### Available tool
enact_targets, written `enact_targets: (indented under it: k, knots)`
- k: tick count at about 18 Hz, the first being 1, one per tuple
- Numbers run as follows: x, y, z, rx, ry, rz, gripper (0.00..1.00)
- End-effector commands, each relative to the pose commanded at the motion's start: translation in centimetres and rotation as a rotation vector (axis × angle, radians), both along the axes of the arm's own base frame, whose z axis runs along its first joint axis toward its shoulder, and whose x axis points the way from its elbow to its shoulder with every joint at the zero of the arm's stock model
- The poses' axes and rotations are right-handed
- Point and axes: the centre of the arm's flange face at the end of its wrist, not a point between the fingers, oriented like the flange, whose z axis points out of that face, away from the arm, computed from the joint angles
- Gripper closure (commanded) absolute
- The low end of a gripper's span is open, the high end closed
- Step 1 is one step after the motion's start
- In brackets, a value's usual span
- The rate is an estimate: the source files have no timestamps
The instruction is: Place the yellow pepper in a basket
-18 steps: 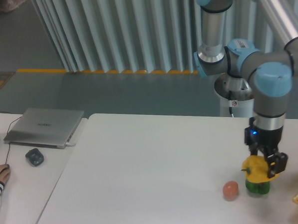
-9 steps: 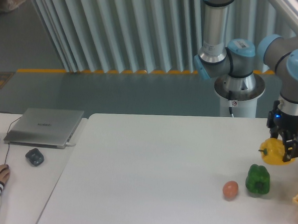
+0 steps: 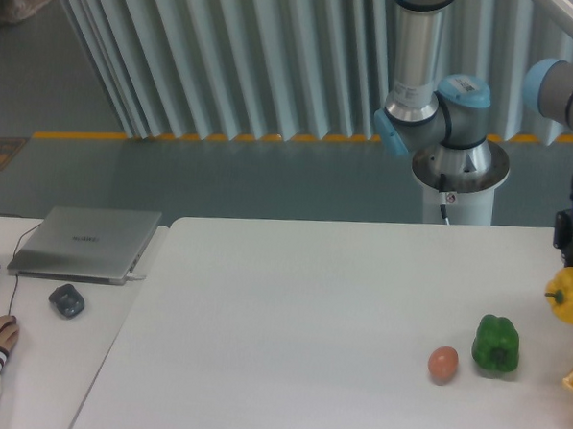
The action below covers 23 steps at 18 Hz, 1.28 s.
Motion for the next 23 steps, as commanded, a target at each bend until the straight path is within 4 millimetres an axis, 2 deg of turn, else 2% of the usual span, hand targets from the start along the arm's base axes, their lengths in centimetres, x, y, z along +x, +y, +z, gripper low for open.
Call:
enact_targets:
  k: [3,6,9,12,14,15,17,23]
  knots:
    - [-2.5,0.2,-1.4,0.006,0.028,0.016,0.49]
    - [-4.1,-0.2,-2.9,-0.045,0.043,0.036,0.48]
    - [-5.1,0.0,-4.9,-0.079,0.035,0.05,0.47]
    - [-5.8,0.1,-6.0,-0.099,0.036,0.058,0.43]
    - [-5.8,0.1,-6.0,-0.098,0.038,0.059,0.41]
    - [-5.9,0.2,-6.3,-0.1,0.033,0.06,0.35]
    - [-5.8,0.2,-6.4,-0.101,0.032,0.057,0.0]
    - [-5.3,0.4,-6.2,-0.1,0.033,0.048,0.0]
